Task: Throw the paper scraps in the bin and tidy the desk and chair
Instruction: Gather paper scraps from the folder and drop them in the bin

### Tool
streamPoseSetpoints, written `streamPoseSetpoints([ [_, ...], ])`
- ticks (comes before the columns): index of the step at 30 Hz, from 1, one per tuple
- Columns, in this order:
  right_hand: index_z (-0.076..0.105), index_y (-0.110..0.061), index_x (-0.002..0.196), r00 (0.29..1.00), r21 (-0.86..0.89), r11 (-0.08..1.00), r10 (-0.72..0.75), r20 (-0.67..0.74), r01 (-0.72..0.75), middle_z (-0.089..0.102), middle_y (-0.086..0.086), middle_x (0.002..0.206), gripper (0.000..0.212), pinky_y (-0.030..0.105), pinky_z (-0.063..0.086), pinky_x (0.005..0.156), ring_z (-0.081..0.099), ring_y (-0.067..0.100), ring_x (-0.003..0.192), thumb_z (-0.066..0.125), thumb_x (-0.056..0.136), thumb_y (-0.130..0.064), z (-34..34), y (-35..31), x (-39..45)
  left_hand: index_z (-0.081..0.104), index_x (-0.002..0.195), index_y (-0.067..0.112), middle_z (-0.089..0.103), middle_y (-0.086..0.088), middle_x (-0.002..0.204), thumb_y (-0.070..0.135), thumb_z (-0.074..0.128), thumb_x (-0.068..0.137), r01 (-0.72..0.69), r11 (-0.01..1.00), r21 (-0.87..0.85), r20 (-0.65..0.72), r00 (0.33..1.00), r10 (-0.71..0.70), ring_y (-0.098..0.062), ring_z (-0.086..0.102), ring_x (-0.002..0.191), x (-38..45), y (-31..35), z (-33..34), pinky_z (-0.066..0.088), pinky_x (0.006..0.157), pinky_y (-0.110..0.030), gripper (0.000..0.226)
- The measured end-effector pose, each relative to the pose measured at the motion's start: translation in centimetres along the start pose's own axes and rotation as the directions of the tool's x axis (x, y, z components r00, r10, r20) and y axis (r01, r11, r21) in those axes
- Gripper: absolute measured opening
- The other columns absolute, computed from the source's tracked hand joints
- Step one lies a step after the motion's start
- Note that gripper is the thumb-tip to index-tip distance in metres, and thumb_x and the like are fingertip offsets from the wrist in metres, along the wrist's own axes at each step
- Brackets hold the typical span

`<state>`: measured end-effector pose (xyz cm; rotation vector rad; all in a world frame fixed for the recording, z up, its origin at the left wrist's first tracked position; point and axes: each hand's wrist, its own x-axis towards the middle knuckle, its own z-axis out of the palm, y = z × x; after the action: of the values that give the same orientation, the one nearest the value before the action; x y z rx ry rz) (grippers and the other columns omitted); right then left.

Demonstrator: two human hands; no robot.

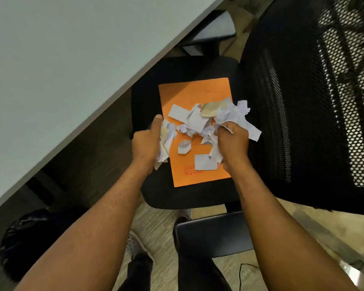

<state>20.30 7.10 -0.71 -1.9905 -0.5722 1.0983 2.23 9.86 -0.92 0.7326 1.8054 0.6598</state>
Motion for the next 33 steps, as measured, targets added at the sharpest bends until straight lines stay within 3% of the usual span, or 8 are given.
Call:
streamPoseSetpoints([
  [3,0.062,-0.018,0.060,0.994,0.143,0.984,0.109,0.013,-0.110,0.058,0.007,0.072,0.019,0.035,0.045,0.063,0.055,0.024,0.070,0.054,0.076,-0.012,1.2,-0.6,-1.4,0.063,0.069,0.015,0.061,-0.004,0.066,0.061,0.054,0.087,0.052,0.996,-0.071,-0.027,0.998,-0.054,-0.016,0.061,0.061,-0.9,-1.4,-3.5,0.045,0.061,-0.031,0.051],
  [7,0.064,-0.017,0.079,0.980,0.276,0.942,0.164,0.117,-0.190,0.060,0.006,0.076,0.023,0.018,0.039,0.043,0.056,0.017,0.059,0.048,0.085,-0.003,3.3,-1.6,-4.4,0.068,0.073,0.010,0.063,-0.006,0.066,0.065,0.054,0.083,0.128,0.979,-0.160,0.002,0.992,-0.129,-0.020,0.063,0.062,-2.5,-4.0,-9.3,0.046,0.061,-0.033,0.058],
  [11,0.059,-0.017,0.077,0.962,0.175,0.966,0.149,0.227,-0.191,0.052,0.008,0.070,0.013,0.017,0.033,0.037,0.052,0.017,0.044,0.050,0.081,-0.009,8.3,-1.3,-10.3,0.067,0.072,0.003,0.068,-0.011,0.073,0.054,0.055,0.089,0.183,0.967,-0.178,-0.073,0.977,-0.199,-0.020,0.063,0.065,-4.4,-8.6,-16.5,0.047,0.063,-0.030,0.055],
  [15,0.052,-0.017,0.068,0.903,0.084,0.971,0.176,0.391,-0.226,0.051,0.017,0.076,0.023,0.012,0.032,0.034,0.051,0.015,0.039,0.045,0.084,-0.002,15.8,0.8,-18.9,0.066,0.065,-0.001,0.064,-0.013,0.067,0.053,0.063,0.085,0.259,0.934,-0.248,-0.164,0.938,-0.304,-0.023,0.061,0.064,-5.7,-16.0,-25.2,0.044,0.063,-0.032,0.057],
  [19,0.058,-0.014,0.076,0.833,-0.061,0.965,0.251,0.493,-0.255,0.059,0.013,0.079,0.026,0.013,0.035,0.032,0.056,0.010,0.034,0.043,0.088,0.004,23.9,4.8,-27.0,0.065,0.054,0.000,0.069,-0.016,0.063,0.064,0.068,0.068,0.308,0.893,-0.327,-0.293,0.866,-0.406,-0.029,0.069,0.064,-6.6,-24.7,-33.6,0.053,0.069,-0.040,0.066],
  [25,0.058,0.003,0.112,0.695,-0.264,0.921,0.390,0.604,-0.287,0.057,0.020,0.089,0.026,0.014,0.037,0.031,0.058,0.010,0.036,0.039,0.094,0.005,35.6,13.5,-35.9,0.049,0.038,0.012,0.052,-0.003,0.043,0.048,0.068,0.083,0.396,0.863,-0.313,-0.471,0.725,-0.503,-0.026,0.055,0.053,-5.8,-36.9,-43.8,0.045,0.062,-0.033,0.061],
  [29,0.062,-0.010,0.092,0.658,-0.368,0.906,0.410,0.632,-0.211,0.064,0.011,0.080,0.022,0.020,0.044,0.038,0.063,0.019,0.054,0.044,0.091,0.002,42.9,19.8,-39.1,0.059,0.056,0.009,0.070,-0.019,0.075,0.043,0.061,0.086,0.445,0.866,-0.228,-0.585,0.649,-0.487,-0.035,0.066,0.081,-3.1,-43.8,-48.0,0.051,0.074,-0.035,0.046],
  [33,0.064,0.001,0.081,0.658,-0.424,0.905,0.329,0.678,-0.016,0.062,0.022,0.074,0.022,0.022,0.044,0.045,0.059,0.018,0.050,0.045,0.091,-0.004,49.2,25.9,-40.3,0.071,0.074,0.000,0.071,-0.025,0.088,0.034,0.057,0.092,0.460,0.875,-0.151,-0.745,0.528,-0.406,-0.042,0.065,0.091,-0.4,-48.7,-49.5,0.039,0.069,-0.032,0.041],
])
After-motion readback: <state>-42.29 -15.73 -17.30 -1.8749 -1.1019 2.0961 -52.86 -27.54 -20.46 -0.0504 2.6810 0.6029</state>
